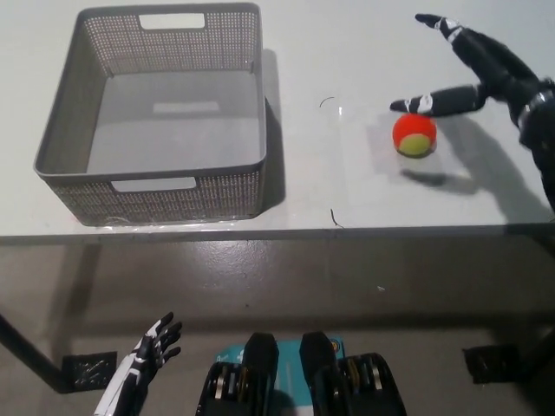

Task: Use the right hand to pick up a tennis ball and put it into a container on the left side

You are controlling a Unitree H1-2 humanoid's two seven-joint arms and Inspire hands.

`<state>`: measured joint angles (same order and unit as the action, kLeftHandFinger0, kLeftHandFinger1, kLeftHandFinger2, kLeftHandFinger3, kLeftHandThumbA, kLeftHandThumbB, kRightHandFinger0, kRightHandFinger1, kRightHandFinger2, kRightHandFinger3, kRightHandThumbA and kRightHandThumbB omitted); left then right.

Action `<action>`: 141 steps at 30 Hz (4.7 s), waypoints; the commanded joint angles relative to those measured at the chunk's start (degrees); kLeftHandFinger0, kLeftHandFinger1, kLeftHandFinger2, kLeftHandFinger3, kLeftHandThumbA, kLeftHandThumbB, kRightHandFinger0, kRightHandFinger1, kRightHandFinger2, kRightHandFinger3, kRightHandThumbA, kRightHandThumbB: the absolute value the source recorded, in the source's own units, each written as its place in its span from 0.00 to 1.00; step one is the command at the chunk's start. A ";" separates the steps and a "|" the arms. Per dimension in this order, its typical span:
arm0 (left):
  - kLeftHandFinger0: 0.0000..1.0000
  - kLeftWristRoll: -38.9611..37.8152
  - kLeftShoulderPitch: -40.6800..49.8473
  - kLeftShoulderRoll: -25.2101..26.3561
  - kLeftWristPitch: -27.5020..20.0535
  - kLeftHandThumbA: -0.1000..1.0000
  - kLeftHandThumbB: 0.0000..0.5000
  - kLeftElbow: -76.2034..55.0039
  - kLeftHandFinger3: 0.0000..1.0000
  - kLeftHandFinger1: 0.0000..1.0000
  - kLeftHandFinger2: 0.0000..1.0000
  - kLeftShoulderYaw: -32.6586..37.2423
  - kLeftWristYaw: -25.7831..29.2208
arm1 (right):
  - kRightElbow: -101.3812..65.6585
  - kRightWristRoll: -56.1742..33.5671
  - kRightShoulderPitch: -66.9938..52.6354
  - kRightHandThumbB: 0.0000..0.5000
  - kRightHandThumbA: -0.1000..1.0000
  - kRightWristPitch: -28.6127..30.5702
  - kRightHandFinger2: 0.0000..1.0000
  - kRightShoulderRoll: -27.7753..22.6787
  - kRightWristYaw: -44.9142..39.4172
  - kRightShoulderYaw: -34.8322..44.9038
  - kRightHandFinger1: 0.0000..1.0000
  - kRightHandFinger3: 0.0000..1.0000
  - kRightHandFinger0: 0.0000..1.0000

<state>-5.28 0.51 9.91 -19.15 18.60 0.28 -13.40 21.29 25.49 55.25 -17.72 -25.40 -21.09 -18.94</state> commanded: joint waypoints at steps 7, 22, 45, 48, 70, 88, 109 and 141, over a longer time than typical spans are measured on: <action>1.00 -0.87 -0.92 1.87 -2.22 1.00 0.58 -1.25 1.00 1.00 1.00 -0.32 -1.46 | 30.90 -2.27 19.81 0.86 1.00 2.58 1.00 3.36 -5.22 -0.79 1.00 1.00 1.00; 1.00 -0.88 -1.96 2.09 -2.91 1.00 0.63 0.00 1.00 1.00 1.00 -0.40 -1.83 | 56.72 -2.74 26.54 0.82 1.00 14.75 1.00 8.25 -4.96 -1.24 1.00 1.00 1.00; 1.00 -1.36 -1.83 1.92 -1.62 1.00 0.62 -1.00 1.00 1.00 1.00 -0.49 -1.85 | 60.78 0.92 22.40 0.74 1.00 13.44 1.00 10.96 -3.60 -6.35 1.00 1.00 1.00; 1.00 -1.48 -1.79 1.93 -1.51 1.00 0.61 -1.09 1.00 1.00 1.00 -0.53 -1.88 | 60.83 1.01 22.03 0.69 1.00 13.49 1.00 11.07 -3.23 -6.64 1.00 1.00 1.00; 1.00 -1.42 -1.95 1.98 -2.36 1.00 0.55 -1.02 1.00 1.00 1.00 -0.52 -1.93 | 61.29 0.18 20.99 0.62 1.00 12.50 1.00 11.53 -2.53 -7.16 1.00 1.00 1.00; 1.00 -1.81 -2.09 1.88 -2.42 1.00 0.59 -1.11 1.00 1.00 1.00 -0.52 -2.06 | 60.80 -3.76 17.10 0.50 0.60 12.58 1.00 13.43 19.58 -0.14 1.00 0.95 1.00; 1.00 -1.15 -2.51 2.26 -2.17 1.00 0.65 -0.80 1.00 1.00 1.00 -0.29 -2.12 | 59.91 -9.62 17.19 0.24 0.00 21.75 0.76 14.96 32.74 12.22 0.45 0.77 0.00; 1.00 -1.42 -2.18 2.26 -0.75 1.00 0.65 -1.58 1.00 1.00 1.00 -0.05 -2.38 | 54.46 -10.95 31.30 0.28 0.00 29.34 0.65 28.06 32.22 11.25 0.25 0.72 0.00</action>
<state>-6.08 -1.47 11.33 -19.69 18.64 0.21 -14.98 77.50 14.43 80.61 8.52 0.74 10.73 -6.64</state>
